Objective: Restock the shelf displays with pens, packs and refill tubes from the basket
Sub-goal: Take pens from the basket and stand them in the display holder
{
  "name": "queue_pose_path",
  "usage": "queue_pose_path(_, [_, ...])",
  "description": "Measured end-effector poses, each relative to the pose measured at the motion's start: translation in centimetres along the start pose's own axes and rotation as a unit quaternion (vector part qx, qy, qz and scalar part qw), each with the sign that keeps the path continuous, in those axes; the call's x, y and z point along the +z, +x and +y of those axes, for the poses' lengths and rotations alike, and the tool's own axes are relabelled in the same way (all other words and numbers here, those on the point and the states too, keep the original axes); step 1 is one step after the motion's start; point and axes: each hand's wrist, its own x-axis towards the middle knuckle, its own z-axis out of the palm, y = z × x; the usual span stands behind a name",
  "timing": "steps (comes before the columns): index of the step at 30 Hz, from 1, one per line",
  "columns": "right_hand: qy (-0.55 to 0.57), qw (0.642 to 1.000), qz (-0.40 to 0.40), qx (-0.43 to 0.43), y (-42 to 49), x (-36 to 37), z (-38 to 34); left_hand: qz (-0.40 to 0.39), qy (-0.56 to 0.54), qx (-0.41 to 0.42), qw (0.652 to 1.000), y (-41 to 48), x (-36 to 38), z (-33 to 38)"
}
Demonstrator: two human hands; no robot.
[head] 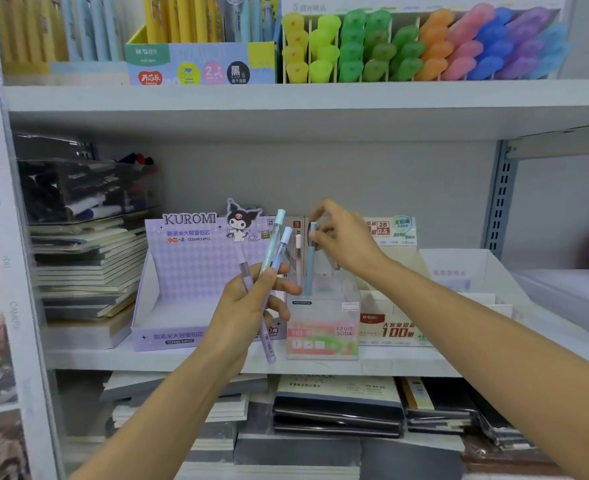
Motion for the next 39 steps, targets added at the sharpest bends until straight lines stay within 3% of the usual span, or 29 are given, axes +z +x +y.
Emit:
queue_pose_path(3, [-0.062, 0.997, 0.043, -0.009, 0.3, 0.3, 0.5, -0.001, -0.002, 0.0, 1.0, -0.1, 0.0, 0.1])
queue_pose_path(7, [-0.131, 0.991, 0.021, -0.021, -0.1, 0.3, 0.4, -0.006, -0.005, -0.002, 1.0, -0.2, 0.1, 0.2])
queue_pose_path(10, [0.036, 0.999, 0.041, 0.001, -0.8, -0.8, -0.6, -0.006, -0.007, -0.003, 1.0, -0.3, 0.1, 0.3])
queue_pose_path(13, [0.29, 0.954, -0.043, 0.068, -2.2, -2.2, -2.2, -0.01, -0.011, 0.002, 1.0, -0.4, 0.4, 0.5])
queue_pose_path(15, [0.333, 0.935, -0.102, 0.069, -3.3, -2.2, -3.0, -0.014, -0.002, 0.006, 1.0, -0.5, 0.9, 0.6])
queue_pose_path(18, [0.347, 0.931, -0.103, 0.046, -4.4, -1.9, -3.5, -0.02, 0.008, 0.014, 1.0, -0.5, 1.3, 0.9])
queue_pose_path(20, [0.361, 0.928, -0.074, 0.049, -4.3, -2.5, -3.5, -0.015, 0.007, 0.018, 1.0, -0.6, 1.2, 1.1])
queue_pose_path(23, [0.395, 0.915, 0.031, 0.07, -3.2, -4.8, -2.9, 0.015, -0.002, 0.018, 1.0, -0.6, 0.7, 1.4])
queue_pose_path(26, [0.305, 0.944, 0.111, 0.062, -2.1, -6.4, -1.8, 0.046, 0.013, 0.015, 0.999, -0.4, 0.4, 1.3])
queue_pose_path(31, [0.097, 0.989, 0.093, 0.062, -2.1, -4.2, 0.0, 0.025, -0.006, 0.015, 1.0, -0.4, 0.3, 1.0])
queue_pose_path(39, [0.037, 0.997, 0.053, 0.039, -2.3, -1.5, 1.3, 0.012, -0.014, -0.006, 1.0, -0.6, 0.1, 0.4])
